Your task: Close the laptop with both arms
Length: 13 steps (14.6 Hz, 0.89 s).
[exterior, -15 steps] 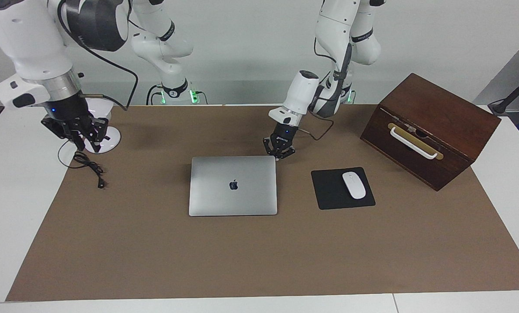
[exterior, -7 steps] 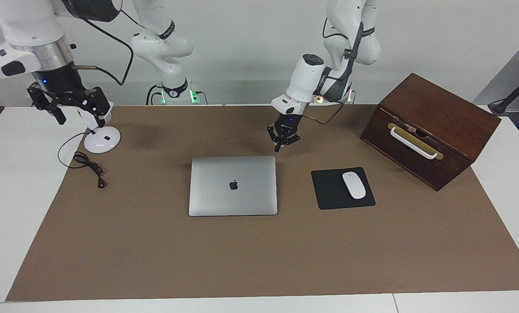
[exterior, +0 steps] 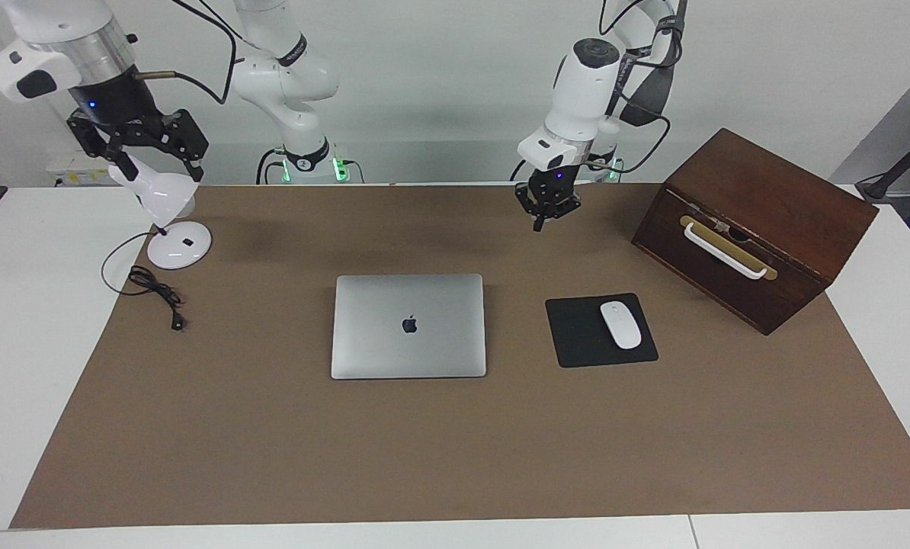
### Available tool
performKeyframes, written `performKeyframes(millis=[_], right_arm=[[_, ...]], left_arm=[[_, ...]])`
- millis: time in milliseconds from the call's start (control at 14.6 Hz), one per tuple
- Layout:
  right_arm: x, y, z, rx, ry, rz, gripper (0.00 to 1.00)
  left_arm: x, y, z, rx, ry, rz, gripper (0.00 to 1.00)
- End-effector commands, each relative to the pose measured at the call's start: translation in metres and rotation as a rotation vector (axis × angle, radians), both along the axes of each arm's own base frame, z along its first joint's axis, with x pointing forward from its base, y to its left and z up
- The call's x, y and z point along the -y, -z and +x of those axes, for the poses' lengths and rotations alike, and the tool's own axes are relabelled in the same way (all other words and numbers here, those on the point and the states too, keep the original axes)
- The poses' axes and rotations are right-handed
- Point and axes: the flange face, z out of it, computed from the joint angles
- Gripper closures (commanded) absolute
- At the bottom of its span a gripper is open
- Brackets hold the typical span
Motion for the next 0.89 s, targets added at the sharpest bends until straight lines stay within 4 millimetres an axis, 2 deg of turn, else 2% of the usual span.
performKeyframes(millis=[0, 69, 137, 206, 344, 481, 687, 824], right_arm=[[0.006, 0.021, -0.016, 0.000, 0.025, 0.014, 0.00], [0.008, 0.031, -0.018, -0.007, 0.029, 0.014, 0.00], [0.011, 0.034, -0.017, -0.013, 0.030, 0.014, 0.00], [0.017, 0.036, -0.016, -0.007, 0.040, 0.013, 0.00], [0.020, 0.050, -0.011, 0.001, 0.033, 0.013, 0.00], [0.021, 0.061, -0.010, -0.002, 0.029, 0.013, 0.00], [0.031, 0.070, -0.010, 0.003, 0.040, 0.012, 0.00], [0.030, 0.071, -0.011, -0.007, 0.040, 0.012, 0.00]], left_arm=[[-0.039, -0.032, 0.009, -0.011, -0.026, 0.035, 1.00], [-0.056, -0.042, 0.011, -0.017, -0.038, 0.042, 0.72], [-0.073, -0.051, 0.016, -0.023, -0.050, 0.047, 0.32], [-0.089, -0.061, 0.021, -0.028, -0.071, 0.051, 0.00], [-0.118, -0.081, 0.036, -0.017, -0.133, 0.049, 0.00], [-0.145, -0.091, 0.046, 0.005, -0.187, 0.061, 0.00], [-0.178, -0.117, 0.061, 0.042, -0.253, 0.072, 0.00], [-0.189, -0.139, 0.078, 0.021, -0.272, 0.080, 0.00]])
